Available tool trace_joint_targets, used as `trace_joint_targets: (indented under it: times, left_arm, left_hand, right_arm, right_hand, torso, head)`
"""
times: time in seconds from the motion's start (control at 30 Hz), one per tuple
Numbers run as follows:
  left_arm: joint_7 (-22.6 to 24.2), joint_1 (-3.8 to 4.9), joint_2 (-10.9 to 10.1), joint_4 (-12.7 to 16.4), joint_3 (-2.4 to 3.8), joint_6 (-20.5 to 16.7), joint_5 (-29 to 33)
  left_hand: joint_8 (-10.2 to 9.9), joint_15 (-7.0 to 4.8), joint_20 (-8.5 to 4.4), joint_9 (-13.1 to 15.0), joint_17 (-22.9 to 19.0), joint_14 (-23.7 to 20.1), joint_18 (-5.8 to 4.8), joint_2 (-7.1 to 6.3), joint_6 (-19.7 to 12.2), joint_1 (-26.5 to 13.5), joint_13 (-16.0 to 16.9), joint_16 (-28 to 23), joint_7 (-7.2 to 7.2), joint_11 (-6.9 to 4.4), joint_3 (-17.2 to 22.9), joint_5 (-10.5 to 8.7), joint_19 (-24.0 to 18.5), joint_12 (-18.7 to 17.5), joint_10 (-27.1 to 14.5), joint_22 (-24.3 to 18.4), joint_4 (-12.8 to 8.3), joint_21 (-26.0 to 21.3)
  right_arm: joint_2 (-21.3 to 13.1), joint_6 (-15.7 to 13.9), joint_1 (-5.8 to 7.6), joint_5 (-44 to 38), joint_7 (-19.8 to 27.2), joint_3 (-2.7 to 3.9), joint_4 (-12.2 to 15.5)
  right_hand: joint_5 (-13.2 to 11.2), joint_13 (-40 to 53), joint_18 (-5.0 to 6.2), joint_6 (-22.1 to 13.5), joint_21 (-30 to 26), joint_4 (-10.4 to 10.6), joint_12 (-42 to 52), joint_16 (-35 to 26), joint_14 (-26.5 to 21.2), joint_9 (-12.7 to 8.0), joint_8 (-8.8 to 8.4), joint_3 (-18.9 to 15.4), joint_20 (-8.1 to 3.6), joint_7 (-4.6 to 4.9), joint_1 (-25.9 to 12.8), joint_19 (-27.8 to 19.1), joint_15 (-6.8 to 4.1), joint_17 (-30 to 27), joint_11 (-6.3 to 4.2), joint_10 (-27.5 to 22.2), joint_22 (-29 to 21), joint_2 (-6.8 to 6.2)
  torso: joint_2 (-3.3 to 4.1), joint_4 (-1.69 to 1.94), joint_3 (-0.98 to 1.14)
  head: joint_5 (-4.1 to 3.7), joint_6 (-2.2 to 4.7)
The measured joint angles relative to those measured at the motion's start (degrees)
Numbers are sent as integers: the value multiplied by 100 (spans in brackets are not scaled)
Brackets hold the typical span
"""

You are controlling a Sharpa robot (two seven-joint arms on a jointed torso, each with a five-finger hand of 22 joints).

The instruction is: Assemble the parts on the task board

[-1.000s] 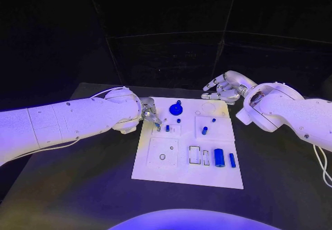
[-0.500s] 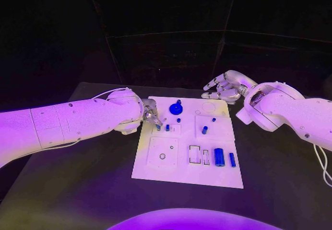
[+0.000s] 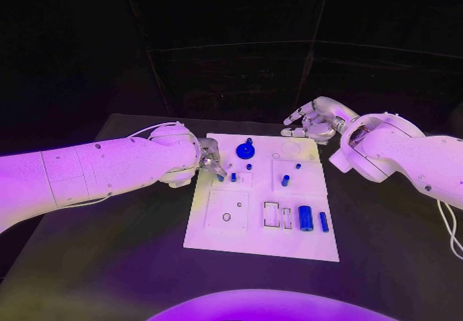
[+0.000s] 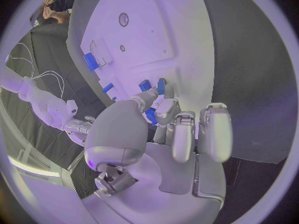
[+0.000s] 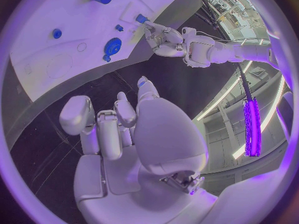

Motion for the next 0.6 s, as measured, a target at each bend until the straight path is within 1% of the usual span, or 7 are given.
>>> trace_joint_targets:
  times: [0.6]
  left_arm:
    - [-13,-3,-35,19,-1,73,-24]
  left_hand:
    - [20,0,0,9,0,0,0,-1,13,-1,-6,0,-13,10,16,-18,0,0,7,0,15,0]
  right_arm:
    - [0,14,0,0,-2,0,-8]
  right_hand:
    - [0,0,0,0,0,0,0,0,0,0,0,0,0,0,0,0,0,-1,0,0,0,0]
  torso:
    - [-1,3,-1]
  head:
    - [22,-13]
